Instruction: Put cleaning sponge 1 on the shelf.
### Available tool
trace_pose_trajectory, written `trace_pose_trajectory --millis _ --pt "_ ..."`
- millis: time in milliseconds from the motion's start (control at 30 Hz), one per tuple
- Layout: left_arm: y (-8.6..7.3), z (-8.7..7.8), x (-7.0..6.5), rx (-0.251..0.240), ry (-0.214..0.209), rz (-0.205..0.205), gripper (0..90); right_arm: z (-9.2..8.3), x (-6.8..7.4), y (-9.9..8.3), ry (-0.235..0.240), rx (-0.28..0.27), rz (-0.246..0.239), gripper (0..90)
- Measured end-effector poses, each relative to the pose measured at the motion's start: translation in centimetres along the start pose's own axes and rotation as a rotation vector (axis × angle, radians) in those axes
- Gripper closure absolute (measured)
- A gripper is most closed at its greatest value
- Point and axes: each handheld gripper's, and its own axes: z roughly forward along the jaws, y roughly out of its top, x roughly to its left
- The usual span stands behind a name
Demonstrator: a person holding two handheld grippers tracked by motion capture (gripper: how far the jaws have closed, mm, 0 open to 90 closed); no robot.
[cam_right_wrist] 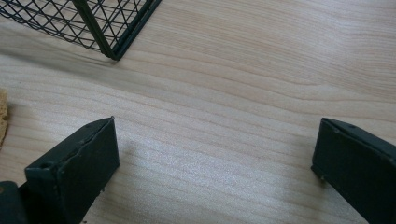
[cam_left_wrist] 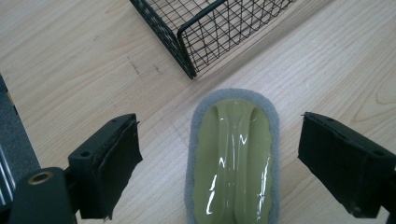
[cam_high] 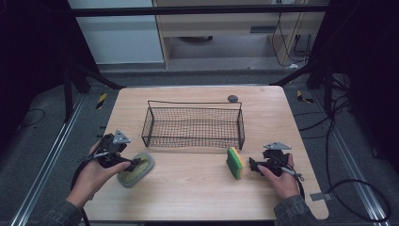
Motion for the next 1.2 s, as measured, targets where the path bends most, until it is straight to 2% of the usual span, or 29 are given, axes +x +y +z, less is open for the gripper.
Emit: trace_pose_trajectory --millis 33,200,300,433,467,500,633,733,767,867,967,1033,1200 --pt "0.1 0.1 0.0 0.024 -0.007 0.01 12.8 0.0 0.0 0.0 0.001 0.0 -0.005 0.7" --pt "0.2 0.6 -0.1 0.062 -0.044 0.024 15.8 0.0 -0.1 0.0 0.004 0.002 -0.007 0.7" --pt "0.1 1.1 -0.1 0.103 -0.049 0.049 16.9 0.0 -0.1 0.0 0.004 0.003 -0.007 0.8" --pt "0.0 2.3 -0.1 0.156 -0.088 0.051 23.2 -0.1 -0.1 0.0 0.004 0.004 -0.01 0.7" --pt "0.0 2.5 -0.2 0.166 -0.086 0.055 24.4 -0.1 0.0 0.0 0.005 0.004 -0.008 0.7" --pt "0.0 2.9 -0.2 0.175 -0.1 0.057 29.7 -0.1 -0.1 -0.1 0.006 0.005 -0.012 0.7" --pt "0.0 3.3 -0.1 0.197 -0.109 0.07 35.7 -0.1 -0.1 -0.1 0.009 0.006 -0.016 0.7" --pt "0.0 3.5 0.2 0.213 -0.127 0.058 42.1 -0.2 -0.1 -0.1 0.012 0.007 -0.016 0.7" --pt "0.0 3.7 0.4 0.229 -0.145 0.055 43.8 -0.2 -0.1 -0.1 0.013 0.007 -0.014 0.7" --pt "0.0 3.9 0.4 0.245 -0.14 0.063 46.5 -0.2 -0.1 -0.1 0.013 0.008 -0.017 0.7" --pt "0.2 4.2 0.4 0.244 -0.142 0.054 53.5 -0.2 -0.1 -0.1 0.015 0.008 -0.015 0.7" --pt "0.2 4.4 0.5 0.244 -0.162 0.048 56.1 -0.2 -0.1 -0.1 0.016 0.009 -0.016 0.7" --pt "0.2 4.6 0.7 0.256 -0.165 0.042 59.5 -0.2 -0.1 -0.1 0.015 0.011 -0.019 0.7"
